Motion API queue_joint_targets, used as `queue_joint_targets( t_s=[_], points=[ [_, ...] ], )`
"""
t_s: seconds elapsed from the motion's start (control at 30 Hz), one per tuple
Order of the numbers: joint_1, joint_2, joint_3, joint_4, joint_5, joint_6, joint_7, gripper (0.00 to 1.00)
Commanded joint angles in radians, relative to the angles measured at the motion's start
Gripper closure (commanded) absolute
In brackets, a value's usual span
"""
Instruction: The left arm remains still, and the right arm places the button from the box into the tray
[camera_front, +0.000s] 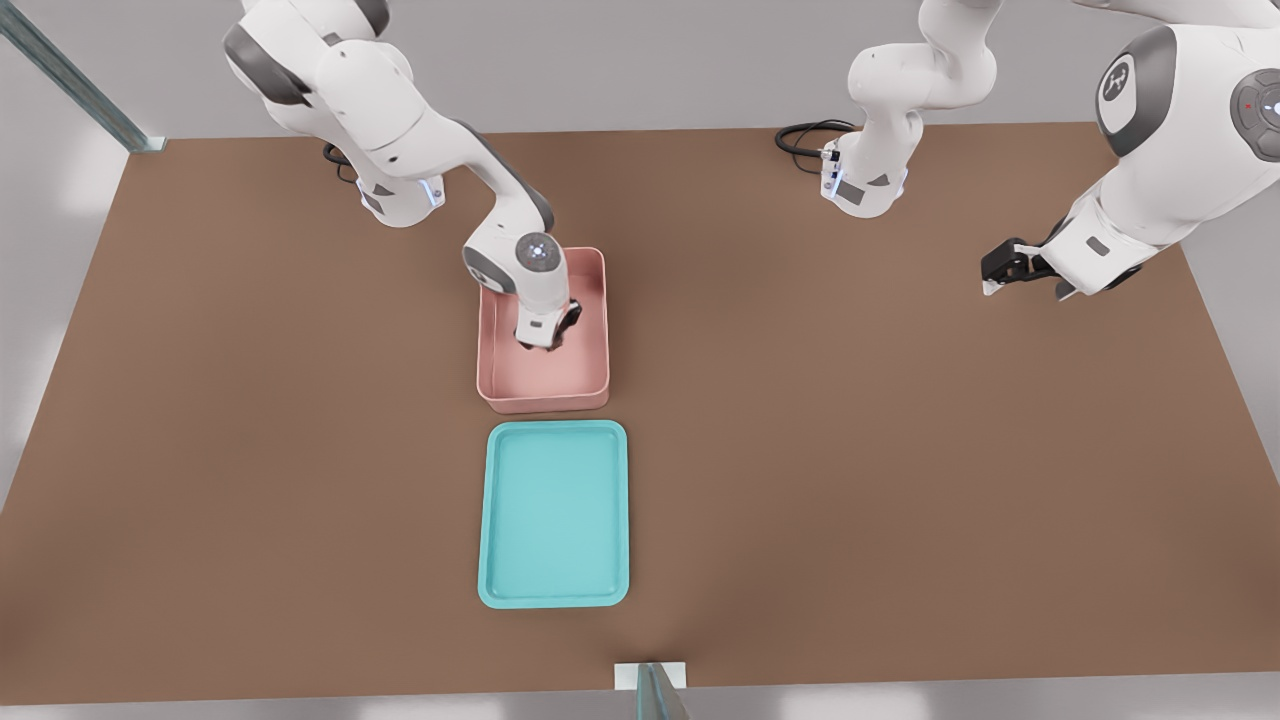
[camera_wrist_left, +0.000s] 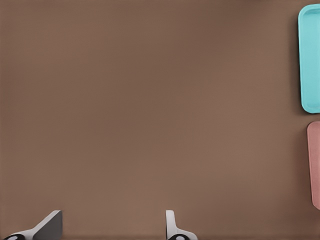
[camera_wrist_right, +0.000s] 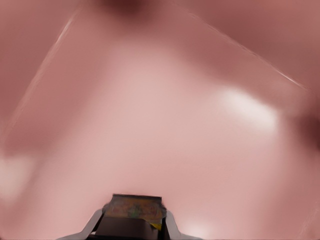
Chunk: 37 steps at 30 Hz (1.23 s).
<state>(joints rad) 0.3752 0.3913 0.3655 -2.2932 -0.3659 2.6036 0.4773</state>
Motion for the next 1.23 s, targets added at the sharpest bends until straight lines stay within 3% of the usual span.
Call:
queue_joint_targets(
  t_s=[0.0, 0.13, 0.2, 0.27, 0.33, 0.37, 0.5, 0.53, 0.57, 0.7, 0.77, 0.8, 0.83, 0.93, 1.03, 1.2],
  points=[
    [-0.009, -0.023, 0.000, 0.032, -0.013, -0.069, 0.046, 0.71],
    [-0.039, -0.150, 0.009, 0.216, 0.056, -0.353, -0.014, 0.71],
    [-0.058, -0.017, -0.031, 0.438, 0.110, -0.355, -0.052, 0.71],
    [-0.053, 0.265, -0.057, 0.768, 0.105, -0.336, -0.048, 0.71],
    [-0.035, 0.403, -0.105, 0.876, 0.094, -0.211, -0.049, 0.71],
    [-0.007, 0.422, -0.140, 0.876, 0.094, -0.175, -0.049, 0.71],
    [-0.007, 0.439, -0.148, 0.860, 0.088, -0.154, -0.051, 0.68],
    [-0.007, 0.442, -0.149, 0.859, 0.088, -0.154, -0.051, 0.45],
    [-0.007, 0.439, -0.148, 0.860, 0.090, -0.154, -0.057, 0.00],
    [-0.009, 0.431, -0.148, 0.859, 0.091, -0.155, -0.060, 0.00],
    [-0.013, 0.354, -0.148, 0.790, 0.101, -0.172, -0.062, 0.00],
    [-0.032, 0.219, -0.146, 0.724, 0.128, -0.282, -0.074, 0.00],
    [-0.056, 0.121, -0.148, 0.724, 0.278, -0.405, -0.175, 0.00],
    [-0.216, -0.135, -0.210, 0.735, 0.294, -0.801, -0.359, 0.00],
    [-0.257, -0.169, -0.235, 0.850, 0.295, -0.962, -0.445, 0.00],
    [-0.259, -0.150, -0.249, 0.887, 0.294, -0.976, -0.493, 0.00]
  ],
)
